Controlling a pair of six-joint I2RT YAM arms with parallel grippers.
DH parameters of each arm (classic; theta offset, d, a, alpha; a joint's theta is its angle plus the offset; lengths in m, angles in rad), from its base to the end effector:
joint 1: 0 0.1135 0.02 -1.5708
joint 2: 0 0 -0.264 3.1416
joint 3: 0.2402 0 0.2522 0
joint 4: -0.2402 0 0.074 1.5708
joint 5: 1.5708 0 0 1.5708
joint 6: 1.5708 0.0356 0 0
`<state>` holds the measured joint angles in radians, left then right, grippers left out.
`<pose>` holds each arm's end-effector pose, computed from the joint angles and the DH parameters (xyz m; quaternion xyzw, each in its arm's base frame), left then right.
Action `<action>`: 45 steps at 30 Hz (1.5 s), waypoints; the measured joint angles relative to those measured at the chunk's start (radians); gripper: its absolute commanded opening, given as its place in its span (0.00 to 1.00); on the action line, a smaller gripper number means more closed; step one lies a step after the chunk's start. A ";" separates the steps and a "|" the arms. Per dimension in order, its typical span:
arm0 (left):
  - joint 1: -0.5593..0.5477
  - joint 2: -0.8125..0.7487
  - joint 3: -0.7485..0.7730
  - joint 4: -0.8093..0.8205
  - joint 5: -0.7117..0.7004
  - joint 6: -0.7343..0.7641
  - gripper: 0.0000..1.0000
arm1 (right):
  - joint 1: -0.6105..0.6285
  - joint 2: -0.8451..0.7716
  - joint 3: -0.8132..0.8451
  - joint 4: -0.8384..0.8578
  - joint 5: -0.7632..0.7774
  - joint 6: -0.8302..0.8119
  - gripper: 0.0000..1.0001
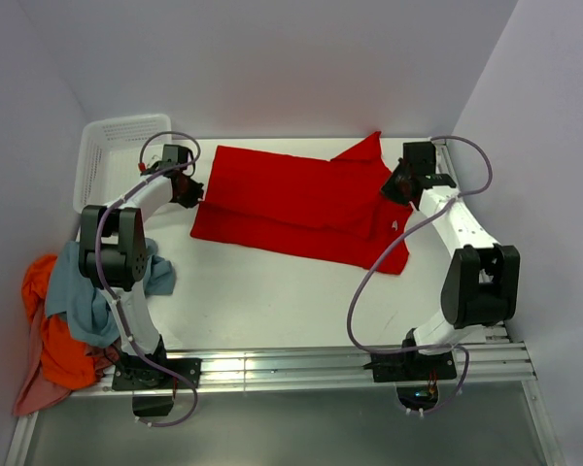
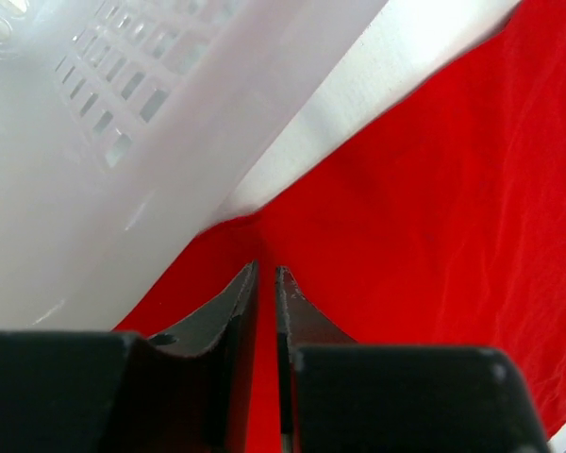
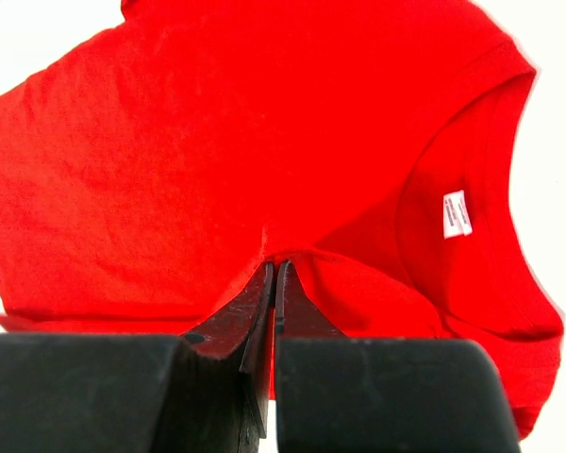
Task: Roll the t-shirts
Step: Fold the tshirt
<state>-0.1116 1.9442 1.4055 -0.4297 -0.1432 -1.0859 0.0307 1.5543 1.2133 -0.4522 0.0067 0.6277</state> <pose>0.4172 -0.0416 0.1951 -0.4646 0.8318 -0.1103 0.2829 0.3433 0.0103 0.2740 0.2734 0.8841 0.1196 0.3597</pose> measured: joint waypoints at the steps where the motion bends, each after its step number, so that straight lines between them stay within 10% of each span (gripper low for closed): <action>1: 0.000 0.000 0.000 0.001 0.000 0.002 0.20 | -0.001 0.007 0.005 0.002 -0.001 0.001 0.01; 8: 0.000 0.000 -0.022 0.060 0.001 0.040 0.60 | -0.005 0.093 0.064 0.018 -0.002 0.012 0.07; 10: 0.000 0.000 -0.039 0.078 0.005 0.048 0.66 | -0.007 0.130 0.084 0.020 -0.005 0.021 0.31; 11: 0.001 0.000 -0.048 0.084 0.007 0.051 0.68 | -0.010 0.154 0.098 0.023 -0.006 0.029 0.58; 15: 0.004 -0.015 -0.091 0.115 0.021 0.072 0.70 | -0.016 0.230 0.151 0.031 -0.020 0.036 0.73; 30: -0.071 -0.189 -0.220 0.200 0.059 0.192 0.69 | -0.018 -0.112 -0.192 0.068 -0.051 0.060 0.57; 45: -0.135 -0.310 -0.425 0.190 0.050 0.210 0.65 | -0.018 -0.396 -0.601 -0.057 0.012 0.254 0.63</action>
<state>-0.2466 1.6344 0.9810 -0.2401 -0.0933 -0.8761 0.0128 1.1587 0.6121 -0.5091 0.0185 0.8814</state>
